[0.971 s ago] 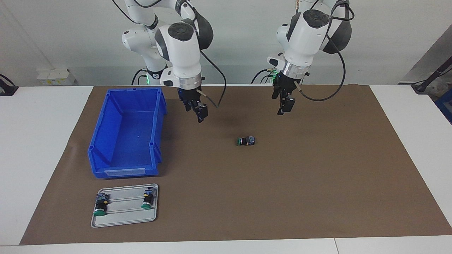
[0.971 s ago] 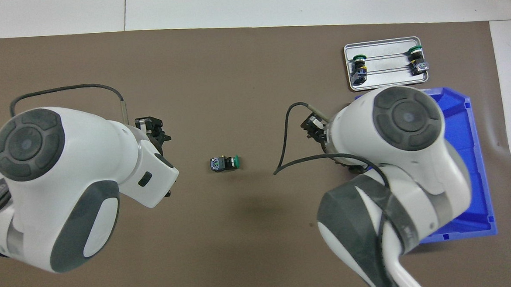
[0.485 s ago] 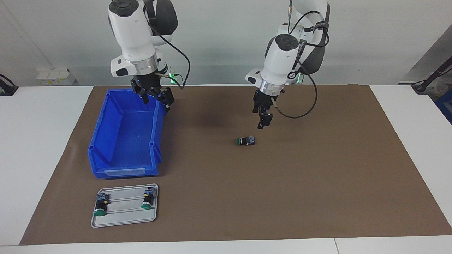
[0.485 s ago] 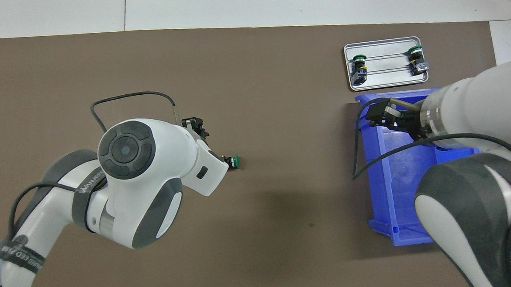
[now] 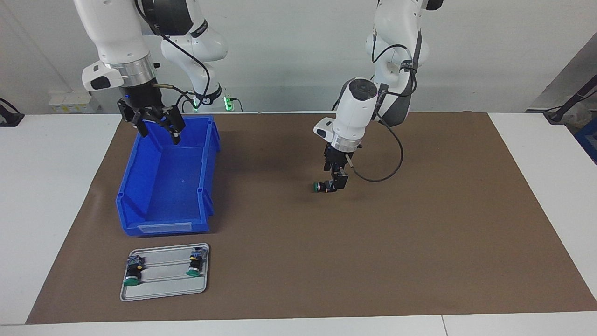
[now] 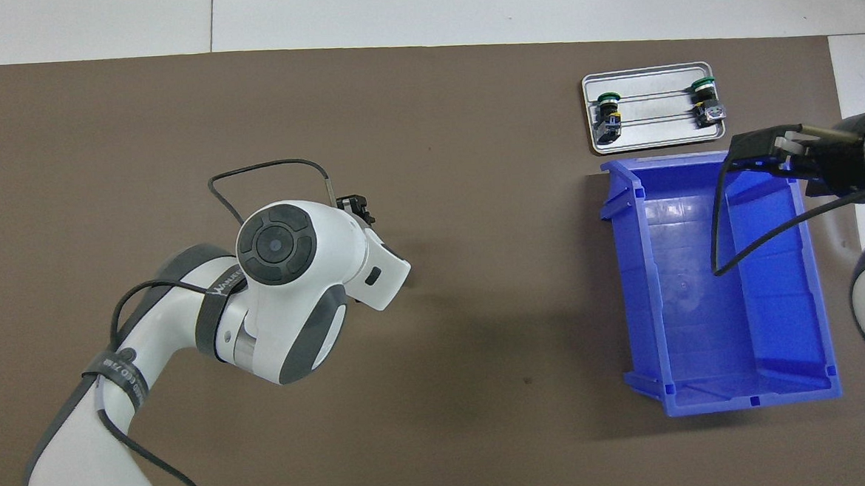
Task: Place and press button with both arms
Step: 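Retract the right gripper over the bin while the left gripper reaches the button, then close the left gripper on the green-topped button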
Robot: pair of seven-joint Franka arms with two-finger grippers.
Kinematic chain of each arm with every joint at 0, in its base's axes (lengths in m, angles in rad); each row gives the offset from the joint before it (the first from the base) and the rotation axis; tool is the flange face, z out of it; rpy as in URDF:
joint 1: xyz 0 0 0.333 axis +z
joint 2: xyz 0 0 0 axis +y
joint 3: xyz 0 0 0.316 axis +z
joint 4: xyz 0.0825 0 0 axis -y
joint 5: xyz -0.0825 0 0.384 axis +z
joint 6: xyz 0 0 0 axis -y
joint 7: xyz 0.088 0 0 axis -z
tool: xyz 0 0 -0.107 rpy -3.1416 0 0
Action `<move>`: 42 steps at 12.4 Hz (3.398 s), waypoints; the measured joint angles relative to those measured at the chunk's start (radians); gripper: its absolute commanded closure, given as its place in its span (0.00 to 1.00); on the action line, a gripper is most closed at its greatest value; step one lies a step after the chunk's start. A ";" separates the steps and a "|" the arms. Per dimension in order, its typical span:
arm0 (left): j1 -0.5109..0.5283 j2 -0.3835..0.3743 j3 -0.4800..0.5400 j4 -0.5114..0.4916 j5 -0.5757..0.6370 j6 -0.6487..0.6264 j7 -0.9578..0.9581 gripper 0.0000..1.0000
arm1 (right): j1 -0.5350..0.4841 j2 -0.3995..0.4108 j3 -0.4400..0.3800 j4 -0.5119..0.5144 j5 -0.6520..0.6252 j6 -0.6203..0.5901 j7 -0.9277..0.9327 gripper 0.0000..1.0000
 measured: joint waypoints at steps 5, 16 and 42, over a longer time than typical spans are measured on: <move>-0.039 0.101 0.000 -0.008 0.000 0.065 -0.016 0.08 | -0.031 0.046 -0.001 0.095 -0.002 -0.092 -0.146 0.00; -0.050 0.098 -0.001 -0.111 0.000 0.185 -0.016 0.22 | -0.037 0.032 0.000 0.079 -0.001 -0.184 -0.247 0.00; -0.026 0.106 0.022 0.086 -0.035 0.115 -0.151 1.00 | -0.038 0.017 0.000 0.072 0.000 -0.221 -0.290 0.00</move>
